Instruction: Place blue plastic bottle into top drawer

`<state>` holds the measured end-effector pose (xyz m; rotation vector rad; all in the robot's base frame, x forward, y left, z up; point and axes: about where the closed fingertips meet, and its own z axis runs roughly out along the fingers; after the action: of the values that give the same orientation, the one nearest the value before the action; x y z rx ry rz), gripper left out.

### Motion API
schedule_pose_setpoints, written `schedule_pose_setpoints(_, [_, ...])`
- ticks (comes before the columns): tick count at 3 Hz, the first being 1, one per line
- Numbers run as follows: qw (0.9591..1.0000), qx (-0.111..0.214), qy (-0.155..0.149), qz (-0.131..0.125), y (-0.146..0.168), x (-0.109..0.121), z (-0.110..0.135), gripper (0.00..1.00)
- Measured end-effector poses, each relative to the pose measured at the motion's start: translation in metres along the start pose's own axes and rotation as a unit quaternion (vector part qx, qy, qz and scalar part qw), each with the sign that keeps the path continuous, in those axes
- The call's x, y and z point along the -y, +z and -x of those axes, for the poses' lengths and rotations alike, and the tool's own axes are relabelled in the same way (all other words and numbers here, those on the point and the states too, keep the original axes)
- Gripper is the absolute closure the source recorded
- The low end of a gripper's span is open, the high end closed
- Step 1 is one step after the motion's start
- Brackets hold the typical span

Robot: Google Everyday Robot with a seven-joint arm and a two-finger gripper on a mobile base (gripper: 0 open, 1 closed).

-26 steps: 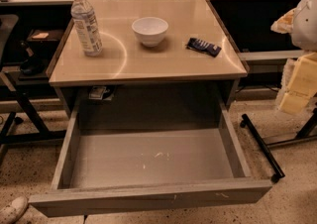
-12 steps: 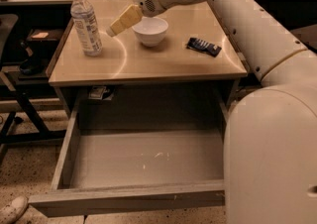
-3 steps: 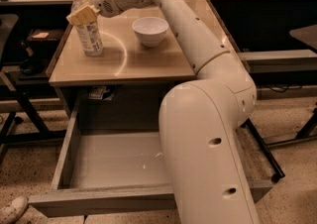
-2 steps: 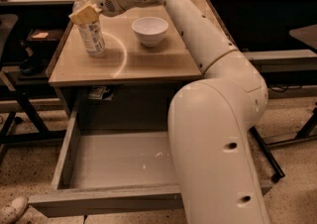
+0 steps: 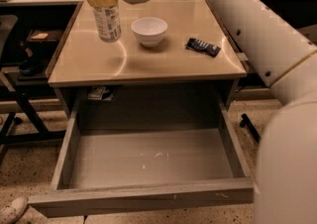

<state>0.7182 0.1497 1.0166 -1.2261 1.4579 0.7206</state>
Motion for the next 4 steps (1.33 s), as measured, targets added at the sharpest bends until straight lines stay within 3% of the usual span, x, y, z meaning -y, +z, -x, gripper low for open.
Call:
schedule_pose_setpoints(1, [0.999,0.012,0.018,-0.038,-0.046,-0.029,0.014,1.0])
schedule_pose_setpoints(2, [0.9991,-0.015,0.031,-0.026,-0.04,-0.047,-0.021,1.0])
schedule_pose_setpoints(3, [0.9991,-0.015,0.031,-0.025,-0.04,-0.048,-0.021,1.0])
schedule_pose_setpoints(4, [0.9984,-0.018,0.044,-0.032,-0.05,-0.067,-0.029,1.0])
